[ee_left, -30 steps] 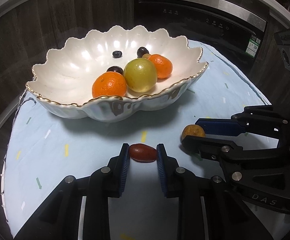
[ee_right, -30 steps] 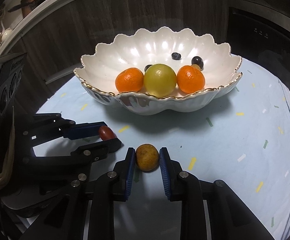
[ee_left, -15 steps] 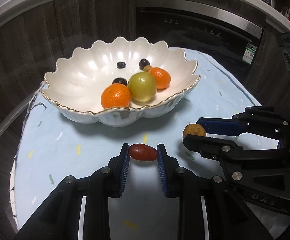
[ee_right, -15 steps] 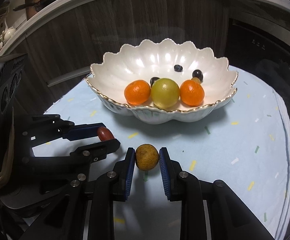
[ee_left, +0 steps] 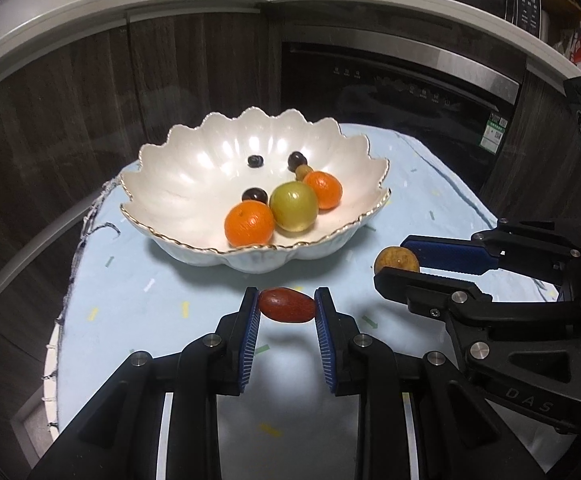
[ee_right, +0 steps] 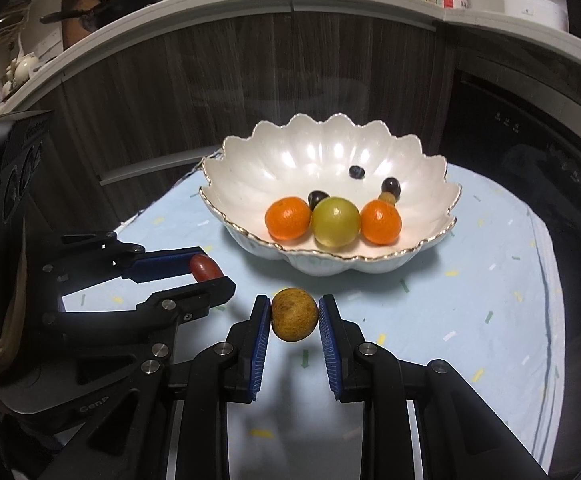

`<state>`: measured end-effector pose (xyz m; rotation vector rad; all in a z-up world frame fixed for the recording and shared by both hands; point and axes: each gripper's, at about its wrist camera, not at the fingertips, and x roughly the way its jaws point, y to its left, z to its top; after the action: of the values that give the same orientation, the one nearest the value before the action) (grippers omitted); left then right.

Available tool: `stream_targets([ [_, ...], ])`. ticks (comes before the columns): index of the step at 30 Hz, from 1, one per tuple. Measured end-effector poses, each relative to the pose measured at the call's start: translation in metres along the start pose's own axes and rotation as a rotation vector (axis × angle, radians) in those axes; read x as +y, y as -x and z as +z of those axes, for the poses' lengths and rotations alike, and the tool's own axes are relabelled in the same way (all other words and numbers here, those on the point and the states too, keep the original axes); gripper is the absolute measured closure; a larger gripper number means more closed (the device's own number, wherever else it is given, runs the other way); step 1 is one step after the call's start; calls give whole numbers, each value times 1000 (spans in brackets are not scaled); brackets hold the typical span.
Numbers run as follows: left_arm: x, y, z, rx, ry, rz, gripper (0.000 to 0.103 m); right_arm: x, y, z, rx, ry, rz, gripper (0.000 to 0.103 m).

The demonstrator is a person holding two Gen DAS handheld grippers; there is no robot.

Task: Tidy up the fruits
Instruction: 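Carry both fruits up and over the white bowl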

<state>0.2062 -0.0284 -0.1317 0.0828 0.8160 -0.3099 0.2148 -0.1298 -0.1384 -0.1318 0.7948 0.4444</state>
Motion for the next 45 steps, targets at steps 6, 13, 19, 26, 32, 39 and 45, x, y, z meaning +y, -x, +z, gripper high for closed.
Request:
stream_targets([
  [6, 6, 8, 5, -15, 14, 11, 75, 5, 8, 6, -22, 7, -15, 76],
  [13, 12, 14, 14, -39, 27, 20, 75, 8, 15, 17, -46, 4, -36, 76],
  [19, 18, 16, 24, -56, 39, 23, 75, 6, 17, 28, -63, -3, -44, 76],
  [26, 27, 12, 37, -67, 55, 32, 75, 4, 14, 40, -77, -12, -56, 76],
  [32, 35, 8, 48, -72, 68, 48, 75, -2, 10, 50, -82, -39, -69, 76],
  [39, 46, 1, 60, -75, 80, 74, 75, -13, 1, 62, -80, -77, -107, 76],
  [45, 54, -10, 69, -61, 89, 95, 75, -23, -6, 71, -78, -102, -139, 76],
])
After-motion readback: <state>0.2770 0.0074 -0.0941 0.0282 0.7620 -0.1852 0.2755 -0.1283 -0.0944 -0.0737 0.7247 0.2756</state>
